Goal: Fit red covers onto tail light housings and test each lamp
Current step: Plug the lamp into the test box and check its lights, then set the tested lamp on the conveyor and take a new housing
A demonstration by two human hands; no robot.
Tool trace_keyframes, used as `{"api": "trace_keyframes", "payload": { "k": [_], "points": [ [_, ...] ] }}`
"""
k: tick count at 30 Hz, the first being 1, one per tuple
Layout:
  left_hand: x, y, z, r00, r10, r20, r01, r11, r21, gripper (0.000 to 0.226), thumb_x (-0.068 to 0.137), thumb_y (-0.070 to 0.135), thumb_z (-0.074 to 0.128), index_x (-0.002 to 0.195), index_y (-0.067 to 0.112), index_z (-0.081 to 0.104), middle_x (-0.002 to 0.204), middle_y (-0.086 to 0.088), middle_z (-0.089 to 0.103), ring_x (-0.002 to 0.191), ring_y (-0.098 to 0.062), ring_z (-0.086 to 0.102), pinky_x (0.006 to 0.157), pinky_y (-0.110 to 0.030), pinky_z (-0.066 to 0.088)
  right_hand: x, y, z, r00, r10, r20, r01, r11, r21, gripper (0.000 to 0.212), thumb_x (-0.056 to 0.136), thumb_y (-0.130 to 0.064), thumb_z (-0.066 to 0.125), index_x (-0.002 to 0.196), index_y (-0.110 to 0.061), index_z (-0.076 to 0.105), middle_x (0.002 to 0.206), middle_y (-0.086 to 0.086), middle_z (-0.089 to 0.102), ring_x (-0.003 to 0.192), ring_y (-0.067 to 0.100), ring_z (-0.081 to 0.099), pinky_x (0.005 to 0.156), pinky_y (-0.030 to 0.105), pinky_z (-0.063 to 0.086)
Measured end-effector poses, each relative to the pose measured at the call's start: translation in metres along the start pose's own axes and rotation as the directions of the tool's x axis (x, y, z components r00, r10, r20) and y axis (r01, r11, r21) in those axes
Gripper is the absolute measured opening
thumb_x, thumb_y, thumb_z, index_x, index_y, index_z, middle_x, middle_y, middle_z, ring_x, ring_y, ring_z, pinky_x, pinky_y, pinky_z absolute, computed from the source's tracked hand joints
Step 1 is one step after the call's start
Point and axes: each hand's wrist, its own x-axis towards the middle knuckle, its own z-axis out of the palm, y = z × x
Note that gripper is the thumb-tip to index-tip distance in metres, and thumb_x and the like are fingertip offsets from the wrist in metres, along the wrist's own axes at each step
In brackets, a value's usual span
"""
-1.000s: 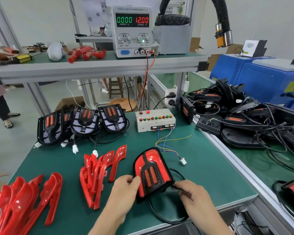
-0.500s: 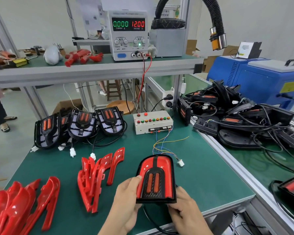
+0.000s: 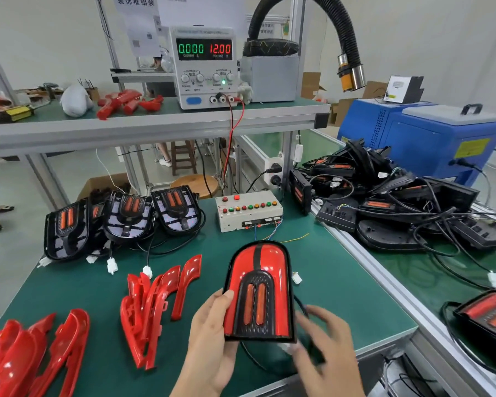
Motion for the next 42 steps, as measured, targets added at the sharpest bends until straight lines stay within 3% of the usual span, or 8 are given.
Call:
{"api": "trace_keyframes", "payload": {
  "k": [4, 8, 14, 19, 26, 29, 36, 42],
  "points": [
    [0.001, 0.0, 0.011, 0.997, 0.018, 0.074, -0.018, 1.0, -0.001, 0.044, 0.079, 0.03, 0.07, 0.113, 0.002, 0.073, 0.111, -0.021, 0.075, 0.087, -0.023, 0.075, 0.067, -0.029, 0.062, -0.002, -0.003, -0.012, 0.849, 0.522, 0.089, -0.529, 0.837, 0.142, 0.047, 0.09, -0.017, 0.075, 0.131, -0.029, 0.056, 0.133, -0.001, 0.059, 0.127, 0.015, 0.056, 0.106, 0.026, 0.035],
    [0.003, -0.001, 0.03, 0.994, 0.019, 0.112, -0.019, 1.0, 0.002, 0.036, 0.079, 0.032, 0.068, 0.104, 0.009, 0.08, 0.112, -0.019, 0.075, 0.093, -0.025, 0.075, 0.079, -0.036, 0.063, 0.023, -0.022, -0.024, 0.638, 0.673, 0.373, -0.77, 0.569, 0.29, 0.057, 0.094, -0.061, 0.045, 0.142, -0.03, 0.047, 0.139, -0.015, 0.058, 0.12, 0.002, 0.056, 0.107, 0.029, 0.04],
    [0.013, -0.005, 0.06, 0.995, -0.028, 0.094, 0.024, 0.999, 0.037, 0.021, 0.099, 0.018, 0.062, 0.11, 0.005, 0.073, 0.098, -0.015, 0.078, 0.071, -0.018, 0.076, 0.058, -0.027, 0.062, 0.042, -0.021, -0.055, 0.494, 0.772, 0.4, -0.795, 0.214, 0.567, 0.073, 0.084, -0.068, 0.052, 0.135, -0.016, 0.054, 0.125, 0.006, 0.064, 0.093, 0.02, 0.062, 0.074, 0.032, 0.048],
    [0.015, -0.024, 0.101, 0.995, 0.028, 0.093, -0.048, 0.975, 0.219, 0.007, 0.097, 0.009, 0.065, 0.096, 0.015, 0.069, 0.083, -0.01, 0.078, 0.059, -0.013, 0.074, 0.049, -0.021, 0.057, 0.037, -0.015, -0.079, 0.617, 0.679, 0.397, -0.712, 0.268, 0.649, 0.069, 0.081, -0.065, 0.056, 0.12, -0.012, 0.075, 0.122, 0.012, 0.073, 0.112, 0.026, 0.07, 0.103, 0.041, 0.053],
    [0.026, -0.053, 0.174, 0.941, 0.065, 0.332, -0.194, 0.907, 0.374, 0.016, 0.094, 0.01, 0.071, 0.097, 0.025, 0.073, 0.104, -0.009, 0.076, 0.094, -0.027, 0.073, 0.086, -0.041, 0.057, 0.049, 0.006, -0.134, 0.706, 0.702, 0.095, -0.564, 0.476, 0.675, 0.03, 0.097, -0.037, 0.065, 0.12, -0.019, 0.068, 0.11, 0.002, 0.078, 0.105, 0.02, 0.073, 0.098, 0.042, 0.056],
    [0.025, -0.069, 0.224, 0.905, 0.037, 0.424, -0.194, 0.922, 0.334, 0.013, 0.094, 0.009, 0.07, 0.099, 0.02, 0.072, 0.098, -0.008, 0.076, 0.081, -0.017, 0.074, 0.069, -0.029, 0.06, 0.054, 0.022, -0.168, 0.693, 0.715, -0.091, -0.509, 0.575, 0.641, 0.022, 0.102, -0.029, 0.059, 0.12, -0.019, 0.067, 0.104, -0.003, 0.079, 0.097, 0.013, 0.075, 0.081, 0.028, 0.06],
    [0.02, -0.131, 0.324, 0.821, -0.236, 0.519, 0.099, 0.956, 0.278, 0.021, 0.092, 0.007, 0.072, 0.111, 0.003, 0.064, 0.093, -0.017, 0.076, 0.074, -0.024, 0.075, 0.064, -0.037, 0.062, 0.061, 0.051, -0.246, 0.545, 0.772, -0.327, -0.467, 0.603, 0.647, 0.023, 0.098, -0.034, 0.065, 0.117, -0.021, 0.066, 0.106, 0.003, 0.077, 0.097, 0.023, 0.075, 0.087, 0.045, 0.062],
    [0.02, -0.187, 0.365, 0.779, -0.37, 0.506, 0.182, 0.906, 0.381, 0.024, 0.092, 0.01, 0.073, 0.11, -0.004, 0.066, 0.092, -0.022, 0.077, 0.072, -0.026, 0.074, 0.064, -0.036, 0.062, 0.054, 0.093, -0.284, 0.502, 0.733, -0.459, -0.603, 0.678, 0.421, 0.017, 0.099, -0.027, 0.065, 0.114, -0.021, 0.069, 0.094, -0.011, 0.075, 0.074, -0.001, 0.072, 0.058, 0.013, 0.052]
  ]
}}
